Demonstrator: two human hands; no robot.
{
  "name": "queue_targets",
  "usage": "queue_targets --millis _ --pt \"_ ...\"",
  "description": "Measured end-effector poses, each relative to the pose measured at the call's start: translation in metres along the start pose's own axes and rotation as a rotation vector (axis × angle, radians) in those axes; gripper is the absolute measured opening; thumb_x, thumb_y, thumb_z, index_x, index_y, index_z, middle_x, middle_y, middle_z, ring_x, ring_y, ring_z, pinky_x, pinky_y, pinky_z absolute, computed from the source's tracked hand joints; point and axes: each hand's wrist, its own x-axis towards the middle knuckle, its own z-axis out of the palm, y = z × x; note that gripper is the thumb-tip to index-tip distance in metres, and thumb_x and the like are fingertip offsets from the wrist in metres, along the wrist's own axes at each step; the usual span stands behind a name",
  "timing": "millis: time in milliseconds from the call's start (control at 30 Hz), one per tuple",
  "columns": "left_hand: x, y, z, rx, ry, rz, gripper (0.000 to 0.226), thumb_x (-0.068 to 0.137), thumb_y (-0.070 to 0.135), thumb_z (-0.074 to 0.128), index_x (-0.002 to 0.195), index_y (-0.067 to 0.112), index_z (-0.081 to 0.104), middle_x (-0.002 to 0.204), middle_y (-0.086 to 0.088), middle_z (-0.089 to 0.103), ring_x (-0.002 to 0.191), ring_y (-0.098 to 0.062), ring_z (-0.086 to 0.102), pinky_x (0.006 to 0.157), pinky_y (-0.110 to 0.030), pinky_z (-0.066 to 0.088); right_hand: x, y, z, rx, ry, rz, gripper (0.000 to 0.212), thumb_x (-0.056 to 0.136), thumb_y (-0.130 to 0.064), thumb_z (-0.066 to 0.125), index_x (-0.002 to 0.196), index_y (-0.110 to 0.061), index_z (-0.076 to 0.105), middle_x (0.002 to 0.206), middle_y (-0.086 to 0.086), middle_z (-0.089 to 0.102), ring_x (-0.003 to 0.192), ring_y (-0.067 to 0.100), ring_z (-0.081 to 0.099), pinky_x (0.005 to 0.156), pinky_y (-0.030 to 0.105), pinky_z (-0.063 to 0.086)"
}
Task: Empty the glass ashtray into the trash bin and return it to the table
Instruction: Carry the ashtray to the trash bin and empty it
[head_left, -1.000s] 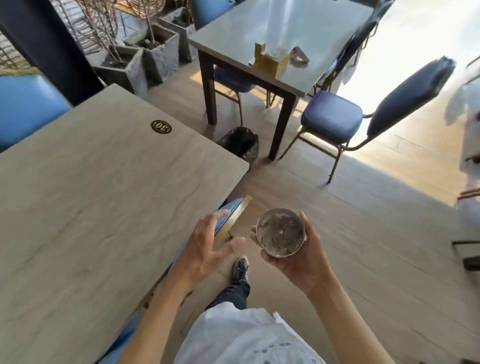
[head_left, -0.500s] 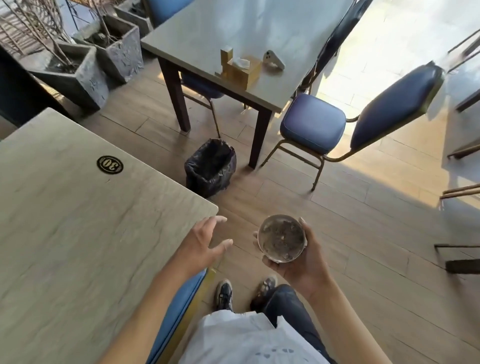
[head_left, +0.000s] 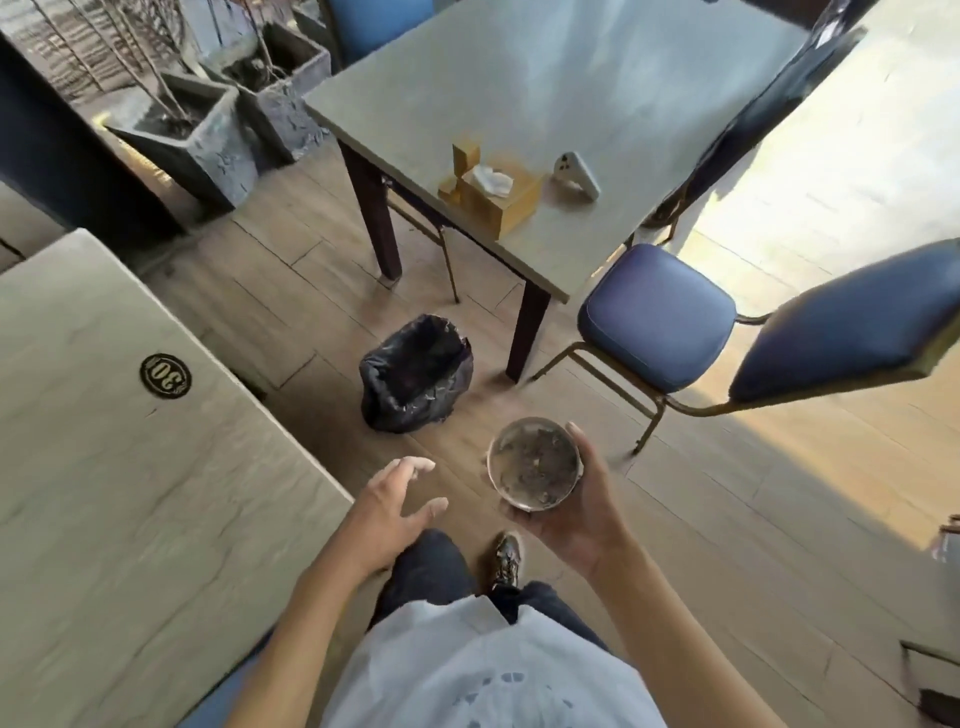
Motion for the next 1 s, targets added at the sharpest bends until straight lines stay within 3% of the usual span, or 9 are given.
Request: queue_targets --millis 100,300,433,567,800,1000 --pt "0.026 0.009 0.000 -0.031 0.052 -0.074 0.045 0.088 0.043 0.071 0.127 0.026 0.056 0.122 0.009 0.057 0.116 -0.007 0.054 0.100 -0.031 0.049 0.033 -0.033 0.007 -0.062 -0.010 0.087 0.084 0.085 -0.063 0.063 0.150 -0.012 0.049 0.158 0.023 0.046 0.152 0.041 0.032 0.082 0.044 0.049" --pt "0.084 -0.008 -0.011 -0.114 0.087 -0.260 0.046 0.090 0.036 0.071 0.128 0.016 0.056 0.130 0.002 0.058 0.118 -0.012 0.057 0.093 -0.021 0.045 0.107 -0.080 0.028 -0.129 0.026 0.197 0.074 0.085 -0.060 0.066 0.145 -0.018 0.056 0.152 0.020 0.055 0.145 0.040 0.046 0.085 0.045 0.054" --pt "0.131 -0.034 -0.023 -0.188 0.083 -0.377 0.047 0.091 0.038 0.069 0.129 0.015 0.055 0.135 0.000 0.059 0.120 -0.014 0.059 0.095 -0.026 0.050 0.160 -0.103 0.056 -0.188 0.022 0.236 0.073 0.087 -0.057 0.063 0.146 -0.014 0.055 0.154 0.021 0.052 0.145 0.041 0.045 0.082 0.045 0.051" --pt "0.183 -0.059 -0.038 -0.274 0.046 -0.491 0.046 0.091 0.036 0.069 0.129 0.014 0.056 0.133 -0.003 0.061 0.116 -0.014 0.061 0.090 -0.024 0.048 0.219 -0.121 0.080 -0.202 0.074 0.289 0.072 0.089 -0.057 0.063 0.145 -0.012 0.055 0.154 0.020 0.051 0.145 0.042 0.045 0.081 0.044 0.053" --pt "0.268 -0.103 -0.050 -0.380 -0.084 -0.690 0.044 0.089 0.041 0.066 0.126 0.019 0.057 0.129 0.002 0.063 0.110 -0.012 0.064 0.090 -0.025 0.048 0.327 -0.144 0.107 -0.273 0.066 0.381 0.052 0.091 -0.057 0.059 0.122 -0.016 0.068 0.140 0.018 0.061 0.146 0.042 0.043 0.079 0.045 0.056" --pt "0.337 -0.160 -0.025 -0.456 -0.145 -0.893 0.043 0.092 0.035 0.066 0.128 0.013 0.055 0.126 -0.003 0.066 0.124 -0.022 0.058 0.101 -0.031 0.043 0.430 -0.152 0.092 -0.373 0.114 0.459 0.053 0.090 -0.060 0.056 0.119 -0.017 0.068 0.130 0.015 0.063 0.121 0.036 0.054 0.077 0.041 0.049"
